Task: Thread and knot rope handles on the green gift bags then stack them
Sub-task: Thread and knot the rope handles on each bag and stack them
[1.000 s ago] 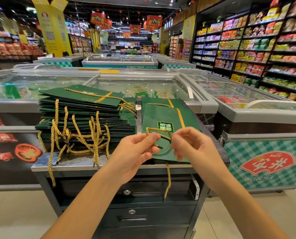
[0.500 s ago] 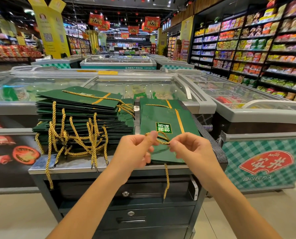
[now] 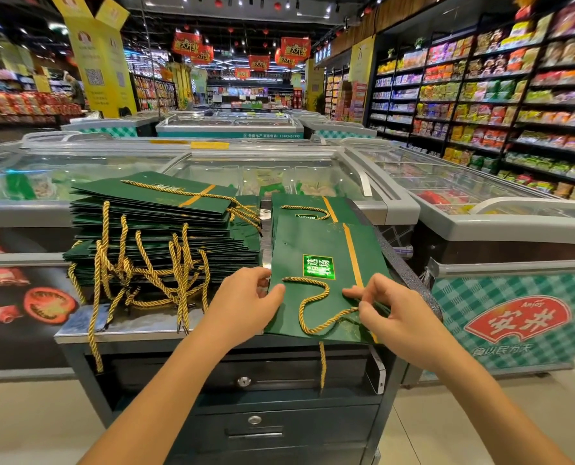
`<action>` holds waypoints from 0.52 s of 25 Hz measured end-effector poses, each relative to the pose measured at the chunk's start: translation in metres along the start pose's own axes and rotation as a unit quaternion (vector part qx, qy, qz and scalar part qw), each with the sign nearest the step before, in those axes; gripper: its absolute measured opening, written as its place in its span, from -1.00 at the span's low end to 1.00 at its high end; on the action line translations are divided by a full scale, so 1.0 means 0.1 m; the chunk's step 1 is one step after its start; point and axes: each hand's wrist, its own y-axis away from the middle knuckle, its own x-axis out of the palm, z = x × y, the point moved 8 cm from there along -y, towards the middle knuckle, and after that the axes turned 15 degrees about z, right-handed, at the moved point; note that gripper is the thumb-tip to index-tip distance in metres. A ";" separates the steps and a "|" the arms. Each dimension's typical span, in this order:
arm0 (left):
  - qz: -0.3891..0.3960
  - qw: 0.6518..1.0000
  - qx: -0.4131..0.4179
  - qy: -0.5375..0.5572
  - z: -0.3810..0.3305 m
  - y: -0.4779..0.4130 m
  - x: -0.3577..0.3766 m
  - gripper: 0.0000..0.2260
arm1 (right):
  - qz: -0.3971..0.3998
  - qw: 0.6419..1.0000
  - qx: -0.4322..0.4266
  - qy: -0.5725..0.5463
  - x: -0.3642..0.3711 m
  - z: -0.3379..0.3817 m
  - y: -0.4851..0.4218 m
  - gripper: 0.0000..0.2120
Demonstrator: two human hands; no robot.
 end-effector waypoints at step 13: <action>-0.010 0.995 -0.095 -0.027 0.20 -0.34 0.08 -0.45 | -0.011 1.000 -0.001 -0.025 -0.20 0.09 -0.10 -0.84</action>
